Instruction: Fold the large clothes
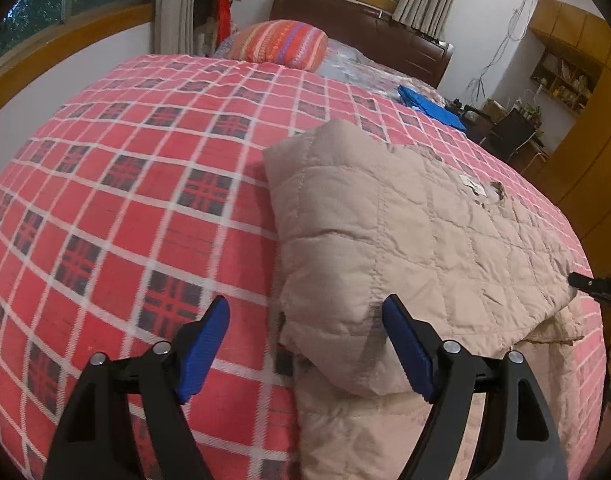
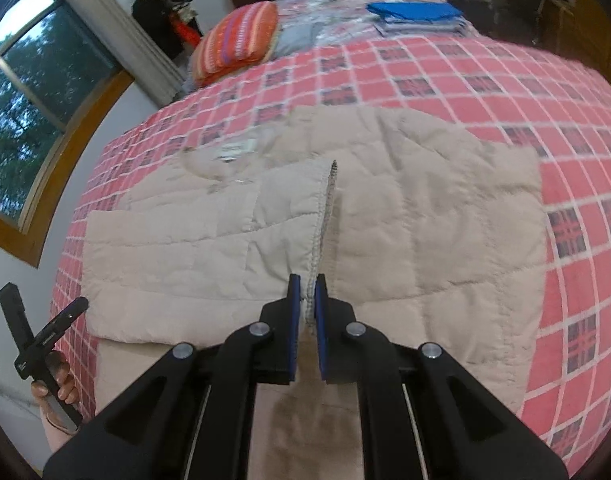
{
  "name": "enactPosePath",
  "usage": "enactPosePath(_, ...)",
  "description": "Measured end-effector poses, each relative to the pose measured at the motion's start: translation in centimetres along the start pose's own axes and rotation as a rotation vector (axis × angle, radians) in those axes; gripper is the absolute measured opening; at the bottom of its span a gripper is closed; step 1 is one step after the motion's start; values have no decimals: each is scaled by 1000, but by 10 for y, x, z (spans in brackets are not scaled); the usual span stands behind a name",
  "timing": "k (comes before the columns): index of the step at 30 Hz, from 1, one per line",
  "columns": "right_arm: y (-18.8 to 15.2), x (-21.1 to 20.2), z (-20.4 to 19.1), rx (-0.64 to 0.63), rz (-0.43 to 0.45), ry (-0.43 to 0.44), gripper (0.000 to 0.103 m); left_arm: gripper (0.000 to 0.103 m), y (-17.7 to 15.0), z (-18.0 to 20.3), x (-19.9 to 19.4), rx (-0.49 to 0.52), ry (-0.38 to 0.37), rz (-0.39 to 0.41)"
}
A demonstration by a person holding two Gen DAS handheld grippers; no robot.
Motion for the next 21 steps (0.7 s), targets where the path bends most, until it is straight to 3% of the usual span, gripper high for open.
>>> enactPosePath(2, -3, 3, 9, 1, -6, -46, 7, 80, 0, 4, 5, 15, 48, 7)
enactPosePath(11, -15, 32, 30, 36, -47, -58, 8, 81, -6, 2, 43, -18, -9, -91)
enactPosePath(15, -14, 32, 25, 21, -46, -80, 10, 81, -5, 10, 37, 17, 40, -81)
enactPosePath(18, -12, 11, 11, -7, 17, -105, 14, 79, -1, 18, 17, 18, 14, -55)
enactPosePath(21, -9, -11, -10, -28, 93, -74, 27, 80, 2, 39, -7, 65, -5, 2)
Point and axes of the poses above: each gripper's, at about its wrist camera, not at the fingertips, and x roughly the way its jaws point, z to its right, y to its top, the point moved 2 cm from there along x, roughly the way its jaws point, and after that the axes turned 6 degrees about y, right-handed, at the moved point
